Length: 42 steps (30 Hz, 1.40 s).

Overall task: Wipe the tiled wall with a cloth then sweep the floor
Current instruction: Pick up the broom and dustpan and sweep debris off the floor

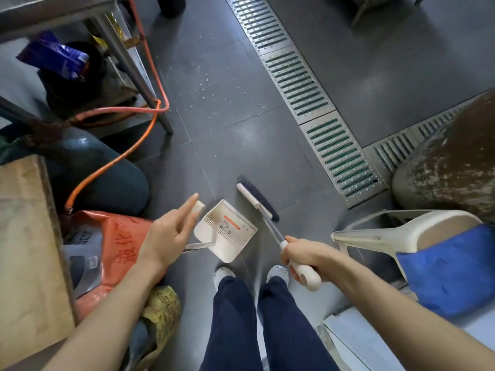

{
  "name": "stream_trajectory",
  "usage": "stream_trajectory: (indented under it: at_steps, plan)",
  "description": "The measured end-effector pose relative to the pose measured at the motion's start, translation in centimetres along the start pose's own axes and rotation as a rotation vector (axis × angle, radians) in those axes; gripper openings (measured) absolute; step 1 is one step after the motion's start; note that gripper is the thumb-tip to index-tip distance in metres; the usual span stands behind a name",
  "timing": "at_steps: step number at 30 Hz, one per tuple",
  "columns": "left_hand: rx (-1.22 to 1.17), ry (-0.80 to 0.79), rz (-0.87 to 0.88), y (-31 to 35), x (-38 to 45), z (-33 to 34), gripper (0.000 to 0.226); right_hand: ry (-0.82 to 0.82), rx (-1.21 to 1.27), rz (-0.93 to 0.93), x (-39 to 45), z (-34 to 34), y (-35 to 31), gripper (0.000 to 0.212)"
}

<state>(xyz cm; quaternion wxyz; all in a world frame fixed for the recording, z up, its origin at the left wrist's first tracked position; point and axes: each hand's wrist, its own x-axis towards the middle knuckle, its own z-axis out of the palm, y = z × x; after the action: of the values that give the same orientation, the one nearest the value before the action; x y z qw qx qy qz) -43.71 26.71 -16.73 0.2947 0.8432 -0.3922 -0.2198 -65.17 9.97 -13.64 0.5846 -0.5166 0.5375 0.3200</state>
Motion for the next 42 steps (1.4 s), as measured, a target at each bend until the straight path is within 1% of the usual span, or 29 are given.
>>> stream_trajectory:
  at_steps: [3,5,7,9,12,16,19,22,24,26,28,30,33,35,36,38,40,42]
  plan:
    - [-0.015,0.017,-0.029,0.7,0.0,0.5,0.049,-0.043,0.059,0.016,-1.7,0.3,-1.0,0.04]
    - [-0.015,0.021,-0.048,0.9,0.2,0.5,0.054,-0.044,0.129,0.03,-2.6,-1.0,-1.6,0.044]
    - [0.021,0.029,-0.038,1.0,0.1,0.3,0.054,-0.05,0.14,0.026,-3.3,-2.0,-2.2,0.042]
    - [0.047,0.047,-0.032,1.1,-0.3,-0.1,0.053,-0.049,0.109,0.013,-3.6,-2.2,-3.0,0.038]
    - [0.023,0.072,-0.065,0.4,-1.1,-0.6,0.05,-0.029,-0.014,-0.042,-3.9,-1.8,-4.7,0.049]
    - [0.004,0.149,-0.131,-0.2,-2.2,-1.4,0.048,0.006,-0.145,-0.124,-3.4,-2.0,-7.7,0.049]
    - [-0.028,0.235,-0.242,0.0,-2.7,-2.1,0.04,0.017,-0.269,-0.179,-2.2,-2.6,-10.6,0.039]
    - [-0.067,0.305,-0.369,0.0,-1.9,-2.3,0.04,0.016,-0.403,-0.223,-0.5,-3.6,-14.3,0.015]
    - [-0.064,0.347,-0.425,0.4,-0.9,-2.1,0.041,0.008,-0.472,-0.242,1.2,-4.4,-16.5,0.011]
    - [-0.064,0.375,-0.479,0.6,0.4,-2.1,0.041,-0.001,-0.539,-0.252,3.1,-5.0,-18.4,0.019]
    - [-0.089,0.419,-0.54,0.7,1.9,-2.3,0.04,-0.025,-0.59,-0.233,5.0,-5.6,-20.0,0.035]
    - [-0.107,0.482,-0.594,0.6,3.3,-2.2,0.039,-0.068,-0.612,-0.194,6.5,-6.0,-20.9,0.045]
    - [-0.112,0.504,-0.603,0.7,5.4,-1.9,0.039,-0.165,-0.648,-0.147,7.1,-6.1,-21.0,0.047]
    - [-0.084,0.5,-0.622,0.9,6.5,-1.8,0.039,-0.199,-0.687,-0.133,6.6,-5.9,-20.4,0.048]
    - [-0.075,0.504,-0.635,1.1,7.0,-1.7,0.039,-0.216,-0.687,-0.116,6.1,-5.8,-20.1,0.046]
    - [-0.073,0.515,-0.643,1.5,7.9,-1.6,0.04,-0.243,-0.651,-0.095,4.8,-6.1,-20.5,0.03]
    - [-0.061,0.508,-0.652,1.9,8.5,-1.4,0.04,-0.244,-0.652,-0.124,3.5,-6.8,-21.5,0.014]
    - [-0.039,0.493,-0.66,2.2,8.7,-1.4,0.04,-0.229,-0.67,-0.166,2.4,-7.6,-22.9,0.006]
